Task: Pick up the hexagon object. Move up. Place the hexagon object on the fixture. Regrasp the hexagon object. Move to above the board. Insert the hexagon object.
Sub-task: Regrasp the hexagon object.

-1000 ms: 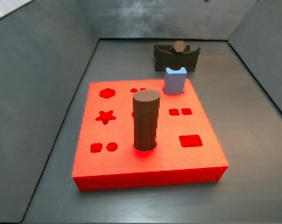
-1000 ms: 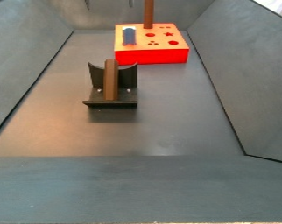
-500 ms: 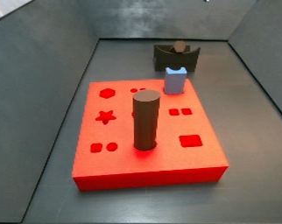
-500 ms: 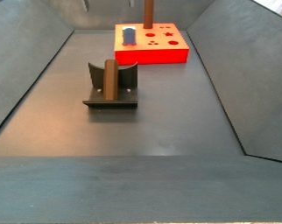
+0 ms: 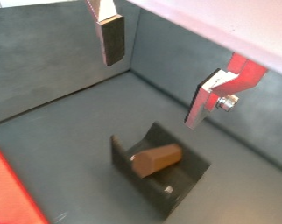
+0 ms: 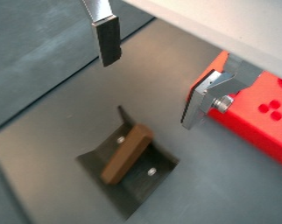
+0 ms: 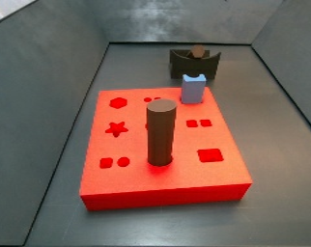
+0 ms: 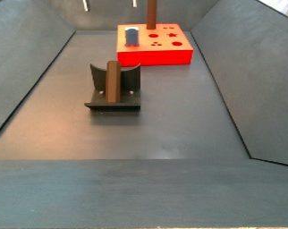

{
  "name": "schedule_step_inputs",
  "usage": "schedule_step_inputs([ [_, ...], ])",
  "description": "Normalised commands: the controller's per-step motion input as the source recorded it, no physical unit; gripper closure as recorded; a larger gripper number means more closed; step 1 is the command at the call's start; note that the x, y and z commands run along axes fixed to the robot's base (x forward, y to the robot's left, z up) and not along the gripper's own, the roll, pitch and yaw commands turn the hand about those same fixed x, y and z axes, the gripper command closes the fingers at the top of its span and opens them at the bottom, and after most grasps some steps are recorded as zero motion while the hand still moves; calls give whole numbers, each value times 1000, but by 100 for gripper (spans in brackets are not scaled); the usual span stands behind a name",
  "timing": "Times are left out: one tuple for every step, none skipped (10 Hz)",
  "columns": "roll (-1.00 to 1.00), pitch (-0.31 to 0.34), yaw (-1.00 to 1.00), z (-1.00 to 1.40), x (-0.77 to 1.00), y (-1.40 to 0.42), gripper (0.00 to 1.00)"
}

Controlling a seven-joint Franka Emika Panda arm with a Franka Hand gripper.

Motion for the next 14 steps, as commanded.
schedule_step_inputs([
  [1000,23,48,-7,23,-23,0],
  [1000,27,50,-15,36,-24,0],
  [1000,40,54,-19,54,-25,0],
  [1000,52,58,-14,64,-28,0],
  [1000,71,65,-15,82,-33,0],
  [1000,84,71,-20,90,-34,0],
  [1000,114,86,-22,107,-37,0],
  [1000,139,102,-25,114,-41,0],
  [1000,173,137,-21,116,-47,0],
  [1000,191,162,-23,117,-46,0],
  [780,173,188,-25,125,-50,0],
  [605,154,202,-28,130,-50,0],
  [375,125,216,-24,140,-53,0],
  [288,109,217,-18,143,-43,0],
])
